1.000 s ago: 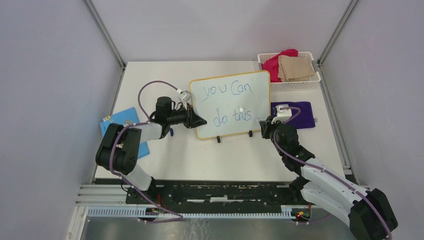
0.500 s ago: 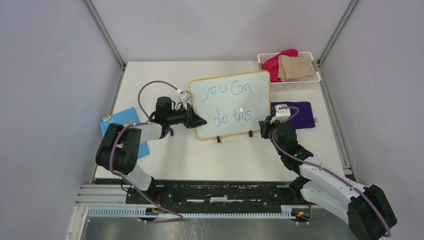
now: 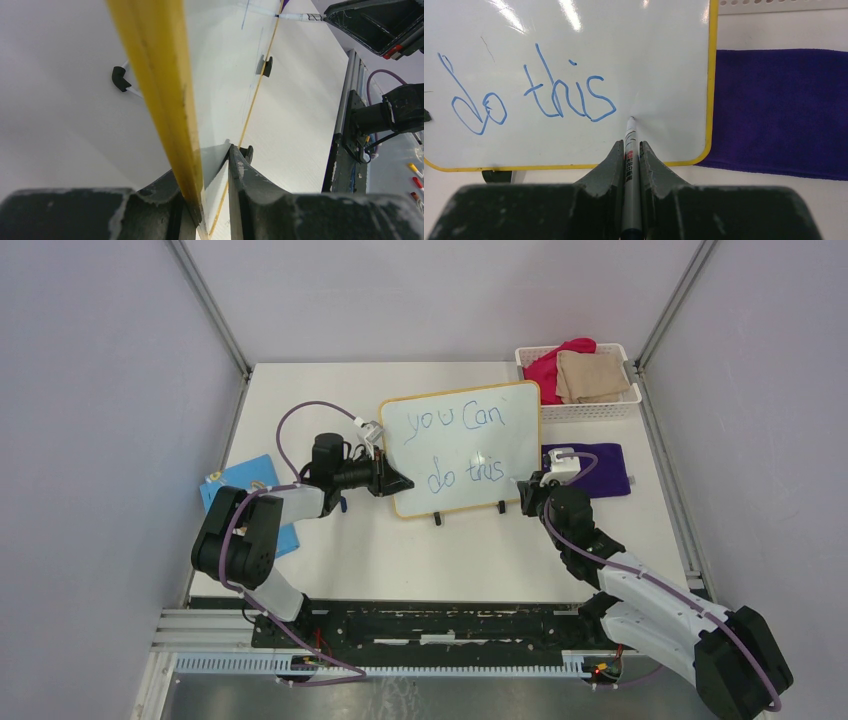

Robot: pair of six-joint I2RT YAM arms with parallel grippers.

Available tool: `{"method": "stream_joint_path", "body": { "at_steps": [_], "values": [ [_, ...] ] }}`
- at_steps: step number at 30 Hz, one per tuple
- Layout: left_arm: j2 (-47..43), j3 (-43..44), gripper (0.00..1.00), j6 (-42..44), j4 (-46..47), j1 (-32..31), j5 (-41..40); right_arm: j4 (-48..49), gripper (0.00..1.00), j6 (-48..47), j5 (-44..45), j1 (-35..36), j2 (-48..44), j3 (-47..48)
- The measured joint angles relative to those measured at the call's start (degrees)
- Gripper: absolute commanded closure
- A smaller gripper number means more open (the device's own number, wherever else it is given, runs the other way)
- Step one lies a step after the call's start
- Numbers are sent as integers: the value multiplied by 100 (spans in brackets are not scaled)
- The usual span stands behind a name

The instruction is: Write a sentence on the whiteboard

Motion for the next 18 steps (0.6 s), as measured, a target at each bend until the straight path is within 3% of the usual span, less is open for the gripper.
{"method": "stream_joint_path", "body": {
  "at_steps": [18],
  "values": [
    [0, 9, 98, 0, -7, -11, -7, -39, 100, 0, 42, 7, -20, -2]
  ]
}}
